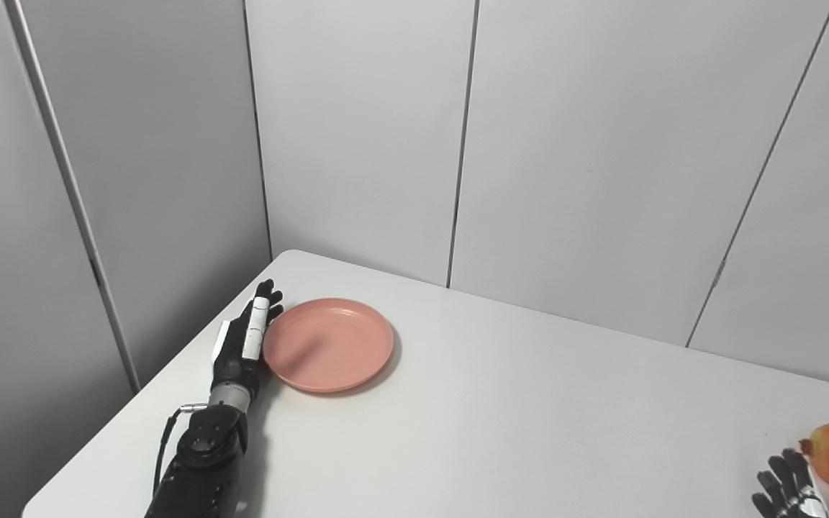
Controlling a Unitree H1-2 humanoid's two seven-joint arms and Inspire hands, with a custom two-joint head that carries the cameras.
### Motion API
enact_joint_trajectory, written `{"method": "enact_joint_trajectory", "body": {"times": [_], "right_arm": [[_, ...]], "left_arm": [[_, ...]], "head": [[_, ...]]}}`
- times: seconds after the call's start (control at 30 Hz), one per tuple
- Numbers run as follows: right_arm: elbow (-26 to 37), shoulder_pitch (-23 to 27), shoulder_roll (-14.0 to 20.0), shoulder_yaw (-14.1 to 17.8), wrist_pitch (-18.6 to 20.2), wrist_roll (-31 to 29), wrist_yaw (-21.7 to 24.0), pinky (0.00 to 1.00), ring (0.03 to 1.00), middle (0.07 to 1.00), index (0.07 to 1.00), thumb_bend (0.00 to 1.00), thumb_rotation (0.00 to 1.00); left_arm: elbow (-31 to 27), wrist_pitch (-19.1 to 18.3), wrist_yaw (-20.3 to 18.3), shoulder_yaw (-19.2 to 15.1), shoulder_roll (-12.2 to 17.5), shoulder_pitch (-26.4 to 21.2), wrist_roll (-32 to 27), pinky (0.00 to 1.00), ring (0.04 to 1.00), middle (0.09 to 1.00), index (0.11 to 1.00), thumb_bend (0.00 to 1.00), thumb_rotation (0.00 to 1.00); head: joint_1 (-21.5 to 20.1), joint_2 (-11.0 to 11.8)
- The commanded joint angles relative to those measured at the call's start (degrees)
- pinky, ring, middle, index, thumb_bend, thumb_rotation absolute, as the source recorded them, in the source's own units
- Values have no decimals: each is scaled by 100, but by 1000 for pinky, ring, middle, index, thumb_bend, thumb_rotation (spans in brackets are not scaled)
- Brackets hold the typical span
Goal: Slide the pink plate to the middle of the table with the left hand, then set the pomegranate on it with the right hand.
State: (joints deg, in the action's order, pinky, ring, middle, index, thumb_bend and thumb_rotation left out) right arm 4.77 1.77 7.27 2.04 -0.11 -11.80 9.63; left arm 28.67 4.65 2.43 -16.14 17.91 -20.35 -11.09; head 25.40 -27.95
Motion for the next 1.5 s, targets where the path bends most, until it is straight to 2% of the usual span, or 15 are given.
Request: {"method": "enact_joint_trajectory", "body": {"times": [0.0, 0.13, 0.4, 0.7, 0.8, 0.93, 1.1, 1.23, 1.37, 1.47], "right_arm": [[205, 128, 11, 15, 29, -16, -8, 1000, 1000, 1000, 1000, 457, 944], [265, 126, 9, -3, 110, -3, -12, 1000, 1000, 1000, 1000, 439, 956], [376, 120, -6, -7, 324, 12, -59, 1000, 1000, 1000, 1000, 437, 954], [298, 147, 19, -3, 170, 1, 2, 1000, 1000, 1000, 1000, 400, 986], [274, 155, 20, 3, 146, 5, 7, 1000, 1000, 1000, 1000, 396, 989], [180, 181, 25, 20, 59, 1, 25, 1000, 1000, 1000, 1000, 396, 993], [175, 189, 29, 37, 62, 17, 16, 1000, 1000, 1000, 1000, 394, 986], [186, 174, 14, 65, 85, -17, 13, 1000, 1000, 1000, 1000, 393, 979], [170, 156, 34, 71, 82, -28, 50, 1000, 1000, 1000, 1000, 393, 977], [168, 145, 25, 65, 83, -15, 45, 1000, 1000, 1000, 1000, 425, 960]], "left_arm": [[-101, 51, -225, 133, 72, -175, 27, 877, 908, 910, 899, 870, 1000], [-246, -47, -204, 201, -1, -190, 44, 889, 919, 917, 910, 896, 1000], [-465, -152, -218, 387, -52, -199, 120, 911, 926, 926, 921, 879, 1000], [-868, -450, -128, 651, -238, -196, 413, 907, 920, 915, 910, 843, 1000], [-944, -493, -95, 700, -312, -208, 507, 933, 932, 923, 920, 863, 1000], [-1105, -621, -153, 784, -411, -224, 514, 914, 919, 916, 914, 854, 1000], [-1233, -754, -188, 973, -498, -242, 657, 964, 943, 936, 928, 854, 1000], [-1159, -727, -176, 1098, -551, -237, 795, 962, 952, 940, 937, 841, 1000], [-1107, -667, -162, 1171, -618, -234, 888, 956, 946, 937, 940, 882, 1000], [-1070, -615, -146, 1214, -660, -226, 974, 931, 940, 935, 938, 845, 1000]], "head": [[-21, 5], [-36, 0], [-13, -3], [50, 23], [90, 41], [113, 28], [122, 47], [81, 53], [36, 105], [15, 68]]}}
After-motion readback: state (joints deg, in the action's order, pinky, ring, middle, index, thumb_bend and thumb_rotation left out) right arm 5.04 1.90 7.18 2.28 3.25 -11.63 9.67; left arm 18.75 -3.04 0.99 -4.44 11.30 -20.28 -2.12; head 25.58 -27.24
